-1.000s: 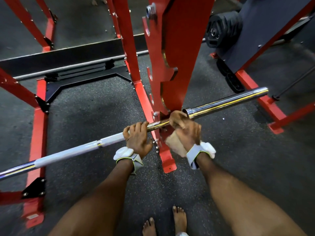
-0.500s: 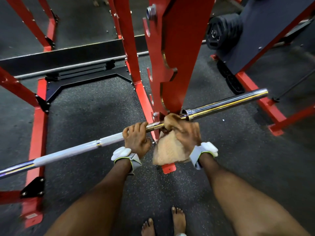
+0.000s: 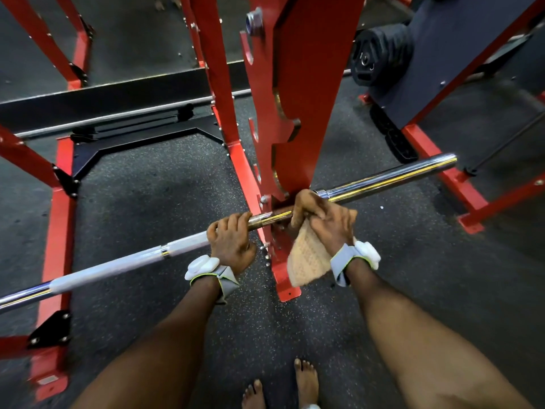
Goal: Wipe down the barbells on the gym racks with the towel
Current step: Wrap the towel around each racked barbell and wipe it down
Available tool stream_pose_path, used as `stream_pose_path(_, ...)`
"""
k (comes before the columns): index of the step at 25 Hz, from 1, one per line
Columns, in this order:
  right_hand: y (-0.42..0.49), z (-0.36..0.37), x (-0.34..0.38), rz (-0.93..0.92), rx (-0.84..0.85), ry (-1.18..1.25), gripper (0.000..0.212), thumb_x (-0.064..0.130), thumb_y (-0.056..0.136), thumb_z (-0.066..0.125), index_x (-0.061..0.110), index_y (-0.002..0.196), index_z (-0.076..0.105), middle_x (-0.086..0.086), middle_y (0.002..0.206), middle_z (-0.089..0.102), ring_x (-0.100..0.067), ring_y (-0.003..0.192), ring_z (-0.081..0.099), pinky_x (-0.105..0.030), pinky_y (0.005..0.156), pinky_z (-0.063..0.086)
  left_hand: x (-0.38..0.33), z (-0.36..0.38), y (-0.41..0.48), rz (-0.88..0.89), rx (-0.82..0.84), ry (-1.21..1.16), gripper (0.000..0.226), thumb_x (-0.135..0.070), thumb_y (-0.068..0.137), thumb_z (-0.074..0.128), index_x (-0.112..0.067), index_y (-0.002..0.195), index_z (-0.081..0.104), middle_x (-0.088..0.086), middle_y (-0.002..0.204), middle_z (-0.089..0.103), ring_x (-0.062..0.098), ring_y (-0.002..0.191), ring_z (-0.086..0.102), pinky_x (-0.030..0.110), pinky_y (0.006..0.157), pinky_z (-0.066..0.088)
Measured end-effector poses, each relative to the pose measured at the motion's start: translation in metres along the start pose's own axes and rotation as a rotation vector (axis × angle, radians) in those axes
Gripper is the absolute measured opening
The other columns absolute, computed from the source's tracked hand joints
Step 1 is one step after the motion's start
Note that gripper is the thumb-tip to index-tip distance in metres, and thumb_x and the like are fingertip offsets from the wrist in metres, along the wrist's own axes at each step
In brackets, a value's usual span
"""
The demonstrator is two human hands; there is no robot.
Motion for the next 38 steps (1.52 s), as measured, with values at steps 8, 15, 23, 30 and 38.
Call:
stream_pose_path(8, -0.052, 0.036, -0.02, 0.4, 0.018, 0.294, 0.021, 0.035, 0.085, 0.054, 0.022, 0.091, 0.07, -0.006, 0.08, 0.068, -0.034, 0.079, 0.064, -0.042, 0.07, 0.056, 0.002, -0.004, 0.002, 0.017, 0.076, -0.037, 0.079, -0.048, 0.07, 0.055, -0.022, 0.143, 0.041, 0.001, 0.132, 0.05, 0.027, 0.118, 0.047, 0.044, 0.099, 0.026)
stream_pose_path(15, -0.001, 0.062, -0.017, 0.352, -0.002, 0.677, 0.035, 0.035, 0.069, 0.065, 0.001, 0.076, 0.064, 0.013, 0.069, 0.041, -0.008, 0.067, 0.044, -0.052, 0.062, 0.049, 0.002, -0.005, 0.004, 0.005, 0.124, -0.026, 0.078, -0.055, 0.074, 0.051, -0.023, 0.145, 0.038, 0.0, 0.138, 0.046, 0.026, 0.126, 0.042, 0.044, 0.102, 0.023)
stream_pose_path(23, -0.035, 0.016, -0.005, 0.166, 0.056, 0.76, 0.02, 0.028, 0.068, 0.074, 0.021, 0.087, 0.076, 0.001, 0.087, 0.076, -0.02, 0.086, 0.07, -0.042, 0.08, 0.055, -0.005, -0.035, 0.011, -0.134, 0.341, -0.186, 0.077, -0.056, 0.074, 0.047, -0.032, 0.146, 0.036, 0.001, 0.142, 0.044, 0.026, 0.133, 0.038, 0.039, 0.11, 0.021)
stream_pose_path(30, -0.053, -0.018, 0.037, -0.112, 0.421, 0.665, 0.031, 0.02, 0.074, 0.076, 0.012, 0.105, 0.074, 0.002, 0.104, 0.075, -0.012, 0.099, 0.068, -0.04, 0.095, 0.053, -0.035, -0.085, 0.005, -0.003, 0.42, -0.44, 0.072, -0.041, 0.078, 0.06, -0.02, 0.144, 0.043, 0.013, 0.146, 0.038, 0.035, 0.134, 0.037, 0.038, 0.108, 0.034)
stream_pose_path(38, -0.047, -0.03, 0.1, -0.298, 0.804, 0.582, 0.043, 0.01, 0.067, 0.084, 0.003, 0.107, 0.071, -0.004, 0.1, 0.07, -0.009, 0.092, 0.062, -0.027, 0.086, 0.049, -0.006, -0.128, -0.029, 0.034, 0.413, -0.46, 0.064, -0.046, 0.075, 0.066, -0.013, 0.127, 0.052, 0.014, 0.111, 0.068, 0.029, 0.1, 0.065, 0.026, 0.073, 0.04)
Point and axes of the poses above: each hand's wrist, its own y-axis towards the middle knuckle, its own z-axis out of the palm, x = y × z, the point moved 1 cm from there along y, towards the middle knuckle
